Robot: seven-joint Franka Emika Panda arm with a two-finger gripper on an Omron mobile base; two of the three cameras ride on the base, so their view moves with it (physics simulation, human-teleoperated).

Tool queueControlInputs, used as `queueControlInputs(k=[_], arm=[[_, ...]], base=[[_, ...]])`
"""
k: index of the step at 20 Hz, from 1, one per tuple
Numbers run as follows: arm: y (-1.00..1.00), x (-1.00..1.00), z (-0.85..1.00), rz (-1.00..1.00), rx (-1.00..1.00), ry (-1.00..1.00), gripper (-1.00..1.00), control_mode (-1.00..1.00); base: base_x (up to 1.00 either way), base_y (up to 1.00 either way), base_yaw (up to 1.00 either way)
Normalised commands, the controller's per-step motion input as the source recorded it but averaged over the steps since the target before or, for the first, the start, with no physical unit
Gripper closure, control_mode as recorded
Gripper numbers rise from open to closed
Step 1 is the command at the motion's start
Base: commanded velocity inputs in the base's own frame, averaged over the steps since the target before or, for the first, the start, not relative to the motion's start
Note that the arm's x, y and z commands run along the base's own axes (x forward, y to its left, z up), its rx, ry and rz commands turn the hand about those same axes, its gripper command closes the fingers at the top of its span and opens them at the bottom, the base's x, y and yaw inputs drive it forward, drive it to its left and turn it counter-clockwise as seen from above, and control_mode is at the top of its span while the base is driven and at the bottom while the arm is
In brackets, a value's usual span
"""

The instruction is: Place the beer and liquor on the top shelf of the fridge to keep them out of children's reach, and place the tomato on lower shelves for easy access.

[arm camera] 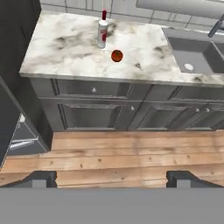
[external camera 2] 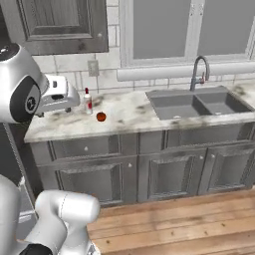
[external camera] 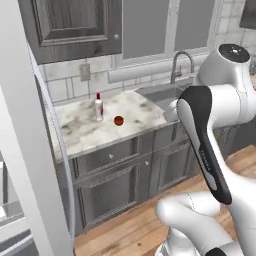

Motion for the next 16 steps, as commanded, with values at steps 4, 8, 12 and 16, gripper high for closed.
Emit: queueControlInputs(k=[4,8,12,16], arm=[[0.00,0.00,0.00,0.00,0.00,0.00,-1.00,1.00],[0.00,0.00,0.00,0.00,0.00,0.00,-1.00,1.00],[0.00,0.00,0.00,0.00,0.00,0.00,-1.00,1.00],[0.00,0.00,0.00,0.00,0.00,0.00,-1.00,1.00]], base=[[0.87,0.05,0.45],[0.92,0.00,0.42],[0.83,-0.16,0.33],[0.77,-0.33,0.29]])
